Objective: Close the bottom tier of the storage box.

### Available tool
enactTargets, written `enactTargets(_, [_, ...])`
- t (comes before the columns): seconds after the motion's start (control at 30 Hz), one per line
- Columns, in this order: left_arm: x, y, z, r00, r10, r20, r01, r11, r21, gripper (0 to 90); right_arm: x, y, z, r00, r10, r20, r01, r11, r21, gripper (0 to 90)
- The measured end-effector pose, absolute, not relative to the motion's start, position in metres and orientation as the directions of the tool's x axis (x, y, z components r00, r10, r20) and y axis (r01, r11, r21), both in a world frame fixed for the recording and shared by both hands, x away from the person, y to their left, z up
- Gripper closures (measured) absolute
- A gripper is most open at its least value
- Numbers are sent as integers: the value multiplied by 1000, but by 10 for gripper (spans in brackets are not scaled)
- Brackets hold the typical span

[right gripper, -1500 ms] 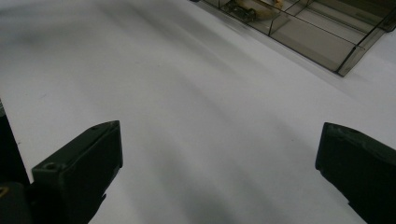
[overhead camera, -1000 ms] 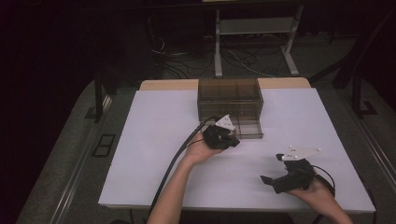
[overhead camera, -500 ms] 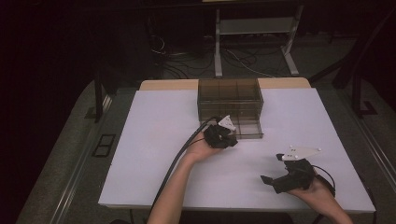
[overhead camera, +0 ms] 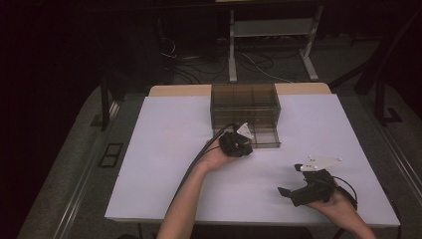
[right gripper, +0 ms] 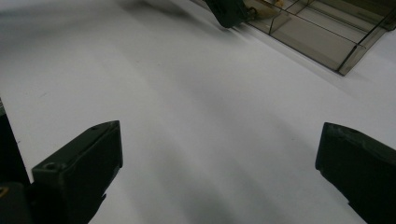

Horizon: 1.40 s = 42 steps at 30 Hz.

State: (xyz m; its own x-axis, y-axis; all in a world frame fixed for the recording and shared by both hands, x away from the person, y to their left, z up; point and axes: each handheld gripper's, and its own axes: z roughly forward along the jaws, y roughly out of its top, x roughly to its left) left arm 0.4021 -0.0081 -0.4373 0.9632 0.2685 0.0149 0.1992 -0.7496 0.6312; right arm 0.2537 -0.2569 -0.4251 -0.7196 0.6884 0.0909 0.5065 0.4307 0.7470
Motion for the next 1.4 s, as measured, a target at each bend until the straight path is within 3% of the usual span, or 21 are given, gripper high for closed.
enactTargets(0.73, [409,-14,-434,972,233,42,159,-773,614,887,254,-257,-425,-720,688,91,506,431,747,1])
enactTargets(1.07, [414,-12,-438,961,278,13,206,-744,636,887,254,-257,-425,-720,688,91,507,431,746,1])
enactTargets(1.4, [419,-11,-436,965,262,29,190,-766,614,887,254,-257,-425,-719,688,91,508,432,745,1])
